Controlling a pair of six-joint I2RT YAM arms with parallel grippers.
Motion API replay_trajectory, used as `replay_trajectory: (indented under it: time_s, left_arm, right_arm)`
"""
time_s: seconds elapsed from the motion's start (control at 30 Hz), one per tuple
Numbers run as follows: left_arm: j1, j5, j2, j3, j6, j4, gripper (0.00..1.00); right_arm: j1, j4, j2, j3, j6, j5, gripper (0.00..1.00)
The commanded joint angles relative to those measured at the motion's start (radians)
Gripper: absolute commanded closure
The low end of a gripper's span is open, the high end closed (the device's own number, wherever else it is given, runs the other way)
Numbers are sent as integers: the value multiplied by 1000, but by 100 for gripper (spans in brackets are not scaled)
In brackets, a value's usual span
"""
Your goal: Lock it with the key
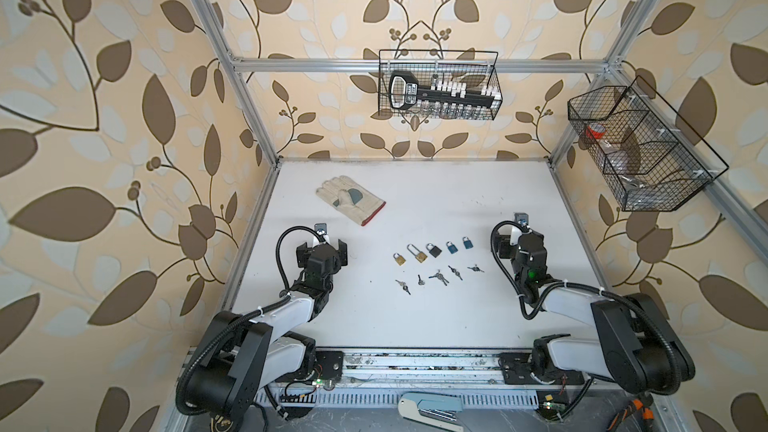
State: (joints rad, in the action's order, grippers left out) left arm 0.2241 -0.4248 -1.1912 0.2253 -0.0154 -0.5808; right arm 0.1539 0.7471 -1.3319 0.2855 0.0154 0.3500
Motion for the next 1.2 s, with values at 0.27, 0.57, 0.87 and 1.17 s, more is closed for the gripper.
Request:
replay_trajectory:
  time_s: [0.27,0.57,0.87,1.17]
  left_arm:
    - [-181,261,-217,68,-13,-267,1]
    - [-190,292,-310,161,-4,-165,1]
    - [-190,296,-302,159,-6,-159,1]
    - [-190,295,-307,163,-6,-155,1]
  right_arm:
    - [-158,390,-111,-79,-65,-268,1]
    - [-188,379,-166,-47,-76,-329,1]
    - [-187,380,-165,-50,-74,-325,1]
    - [-187,380,-164,-50,-74,-324,1]
